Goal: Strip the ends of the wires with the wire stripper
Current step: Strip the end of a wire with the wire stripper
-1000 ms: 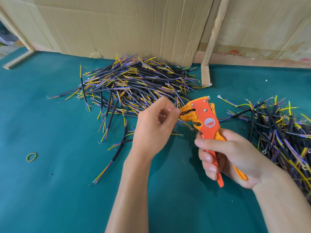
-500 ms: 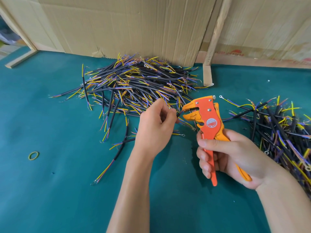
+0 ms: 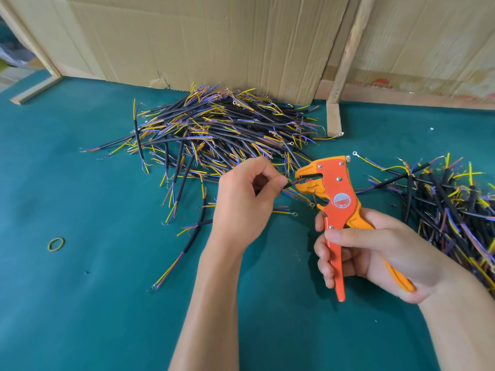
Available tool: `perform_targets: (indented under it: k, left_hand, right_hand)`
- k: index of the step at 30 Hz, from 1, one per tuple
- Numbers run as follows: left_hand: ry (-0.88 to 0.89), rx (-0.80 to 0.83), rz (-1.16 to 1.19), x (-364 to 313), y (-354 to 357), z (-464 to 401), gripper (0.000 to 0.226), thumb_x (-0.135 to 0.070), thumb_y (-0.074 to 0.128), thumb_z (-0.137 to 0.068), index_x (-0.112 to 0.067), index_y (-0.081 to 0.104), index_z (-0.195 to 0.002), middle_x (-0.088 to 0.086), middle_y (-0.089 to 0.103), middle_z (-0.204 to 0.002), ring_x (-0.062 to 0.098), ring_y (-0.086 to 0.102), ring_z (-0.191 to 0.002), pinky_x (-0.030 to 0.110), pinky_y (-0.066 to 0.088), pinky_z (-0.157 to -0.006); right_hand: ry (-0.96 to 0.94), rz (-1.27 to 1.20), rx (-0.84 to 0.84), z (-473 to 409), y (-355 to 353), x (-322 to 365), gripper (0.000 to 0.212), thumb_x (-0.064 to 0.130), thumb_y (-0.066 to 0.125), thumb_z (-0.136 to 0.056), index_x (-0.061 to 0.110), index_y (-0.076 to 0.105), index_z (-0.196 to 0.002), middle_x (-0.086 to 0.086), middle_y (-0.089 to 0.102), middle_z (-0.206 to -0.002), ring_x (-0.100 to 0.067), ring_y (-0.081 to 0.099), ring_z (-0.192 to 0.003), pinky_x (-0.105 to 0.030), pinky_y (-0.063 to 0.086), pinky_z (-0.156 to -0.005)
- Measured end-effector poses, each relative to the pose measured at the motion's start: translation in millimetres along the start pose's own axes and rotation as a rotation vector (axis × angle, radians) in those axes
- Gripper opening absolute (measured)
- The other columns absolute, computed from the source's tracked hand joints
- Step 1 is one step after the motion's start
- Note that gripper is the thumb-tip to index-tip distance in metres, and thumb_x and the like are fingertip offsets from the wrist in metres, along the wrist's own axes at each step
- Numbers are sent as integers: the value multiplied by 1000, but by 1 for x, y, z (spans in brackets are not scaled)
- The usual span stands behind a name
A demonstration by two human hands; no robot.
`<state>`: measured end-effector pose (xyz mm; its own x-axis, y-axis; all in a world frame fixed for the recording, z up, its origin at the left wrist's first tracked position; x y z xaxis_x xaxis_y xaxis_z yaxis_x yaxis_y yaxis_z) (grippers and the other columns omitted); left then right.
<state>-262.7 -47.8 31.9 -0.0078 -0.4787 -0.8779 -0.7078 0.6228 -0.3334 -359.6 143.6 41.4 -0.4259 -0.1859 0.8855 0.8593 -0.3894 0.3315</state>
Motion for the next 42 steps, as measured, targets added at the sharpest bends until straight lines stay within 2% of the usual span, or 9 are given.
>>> perform_targets:
  k: [6,11,15,26,33,42]
  left_hand:
    - [12,5,-1,-1,-1,0,14,-8,74,-87,-11,67,-75,4,65,-70,16,54,-61,26,43,-59]
    - [35,19,20,-2,-2,0,12,-8,75,-86,-9,68,-76,11,65,-73,28,58,-65,41,49,-63]
    - [45,28,37,-2,-3,0,11,-7,75,-86,-8,69,-76,11,66,-73,32,60,-67,46,50,-65]
    - [46,18,59,-5,-2,0,12,-7,75,-87,-8,70,-76,10,67,-71,32,59,-66,45,49,-63]
    - [52,12,42,-4,-1,-1,13,-8,76,-86,-8,69,-75,11,65,-69,24,53,-61,39,45,-58]
    - [43,19,32,-4,2,1,12,-6,75,-85,-6,69,-75,13,64,-71,29,54,-64,43,46,-61]
  right_hand:
    - [21,16,10,2,-3,0,27,18,81,-78,11,67,-100,-26,59,-82,-40,60,-67,-52,54,-64]
    - [30,2,7,2,-1,1,28,17,82,-76,10,66,-99,-24,58,-80,-38,59,-65,-49,55,-62]
    - [34,-13,12,2,-1,1,27,17,81,-76,10,67,-98,-24,57,-79,-37,58,-64,-47,55,-60]
    - [35,-38,18,1,-1,1,24,19,80,-77,11,64,-93,-20,54,-74,-33,55,-58,-44,53,-56]
    - [38,-37,21,2,-1,1,22,19,80,-78,11,63,-90,-20,53,-73,-33,55,-57,-43,53,-54]
    - [44,-31,14,1,-1,0,19,18,78,-80,12,61,-86,-19,51,-72,-33,53,-56,-42,52,-53]
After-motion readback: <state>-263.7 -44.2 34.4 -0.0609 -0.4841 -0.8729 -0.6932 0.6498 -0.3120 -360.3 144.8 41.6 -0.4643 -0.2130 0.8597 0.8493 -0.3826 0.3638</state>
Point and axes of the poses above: each hand's wrist, its own z-axis away from the middle knuckle, its own y-axis out of the palm, x = y × z, the point moved 1 cm from there along -z, towards the middle knuckle
